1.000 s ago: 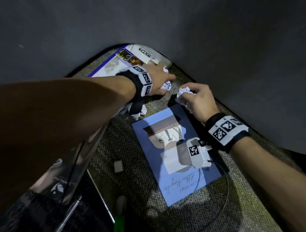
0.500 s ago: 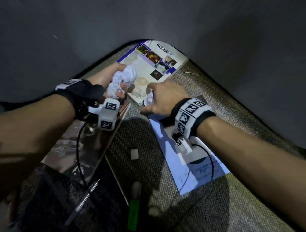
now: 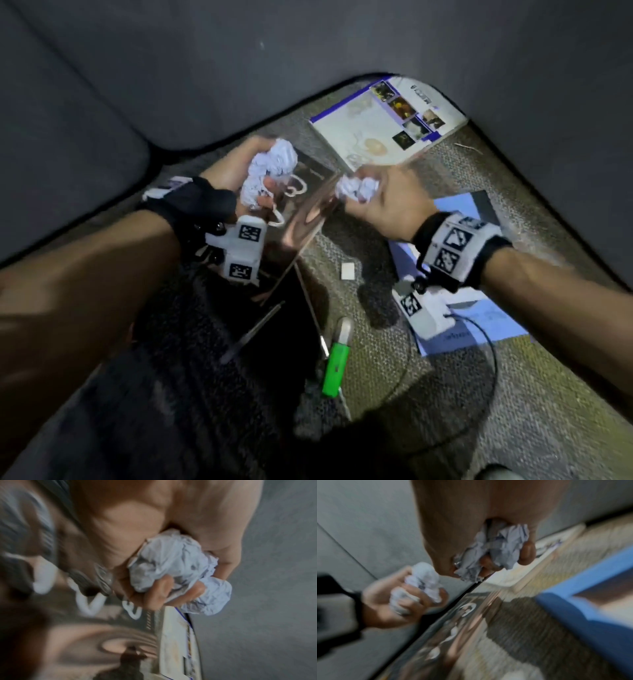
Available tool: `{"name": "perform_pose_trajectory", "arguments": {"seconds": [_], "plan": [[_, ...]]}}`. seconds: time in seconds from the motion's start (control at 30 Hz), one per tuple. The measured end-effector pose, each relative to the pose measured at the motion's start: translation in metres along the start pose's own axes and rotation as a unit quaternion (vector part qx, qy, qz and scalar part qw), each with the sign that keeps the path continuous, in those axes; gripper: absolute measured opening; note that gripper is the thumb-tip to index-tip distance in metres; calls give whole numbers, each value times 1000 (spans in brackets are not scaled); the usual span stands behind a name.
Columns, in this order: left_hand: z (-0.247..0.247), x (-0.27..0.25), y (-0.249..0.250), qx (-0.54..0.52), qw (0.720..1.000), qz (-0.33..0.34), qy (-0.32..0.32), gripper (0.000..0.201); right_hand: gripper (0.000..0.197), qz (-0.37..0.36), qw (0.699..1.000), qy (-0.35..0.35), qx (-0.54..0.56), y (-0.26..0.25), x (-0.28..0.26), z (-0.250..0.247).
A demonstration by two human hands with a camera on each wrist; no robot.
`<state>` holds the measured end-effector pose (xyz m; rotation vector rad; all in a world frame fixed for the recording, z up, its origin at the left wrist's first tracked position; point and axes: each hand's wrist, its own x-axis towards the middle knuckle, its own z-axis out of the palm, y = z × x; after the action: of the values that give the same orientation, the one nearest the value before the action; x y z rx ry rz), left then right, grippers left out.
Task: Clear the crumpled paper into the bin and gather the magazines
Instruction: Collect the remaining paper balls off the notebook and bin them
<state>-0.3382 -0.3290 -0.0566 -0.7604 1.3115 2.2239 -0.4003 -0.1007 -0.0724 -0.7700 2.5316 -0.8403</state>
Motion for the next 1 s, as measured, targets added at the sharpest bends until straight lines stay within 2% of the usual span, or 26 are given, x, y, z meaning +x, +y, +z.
{"name": "perform_pose_trajectory", "arguments": {"seconds": [0.1,0.13,0.2,0.23,0.3,0.33,0.37,0.43,0.5,0.57,0.6,0.63,0.7,0.77,0.87,0.9,1.0], "plan": [[-28,-52,-16,36,983,50,171,29,29,-14,996,-59,73,-52,-17,29],[-38,-72,-20,20,981,62,185,28,24,-11,992,-76,98,-73,-19,36],[-59,-120,-24,-28,984,97,149,26,16,-34,983,-103,149,-125,-21,51],[-70,-150,-25,-38,980,123,155,22,15,-57,977,-118,171,-155,-22,60],[-85,-219,-26,-38,954,191,228,19,12,-97,962,-157,200,-218,-24,79],[-91,-256,-26,-13,930,244,276,17,12,-115,955,-178,209,-252,-26,89],[-96,-294,-27,38,891,298,339,13,12,-137,946,-200,217,-285,-30,99],[-112,-371,-24,178,789,358,467,5,15,-183,927,-228,235,-349,-39,120],[-145,-438,-23,281,702,354,550,2,16,-232,918,-217,237,-412,-47,141],[-197,-487,-29,335,648,290,620,13,17,-286,908,-209,221,-473,-52,164],[-227,-501,-34,360,633,237,644,19,20,-316,904,-211,197,-499,-54,178],[-256,-508,-41,387,630,181,649,23,23,-344,899,-217,160,-523,-59,192],[-295,-508,-53,432,670,95,596,39,29,-402,888,-220,29,-560,-63,222],[-318,-496,-59,453,719,70,523,62,34,-427,872,-219,-94,-581,-59,249],[-334,-490,-60,447,756,17,477,83,40,-419,856,-266,-147,-588,-48,283],[-338,-488,-60,462,757,13,463,84,43,-421,847,-280,-164,-586,-44,291],[-346,-480,-64,482,771,-27,416,63,52,-419,829,-295,-222,-579,-35,311]]}}
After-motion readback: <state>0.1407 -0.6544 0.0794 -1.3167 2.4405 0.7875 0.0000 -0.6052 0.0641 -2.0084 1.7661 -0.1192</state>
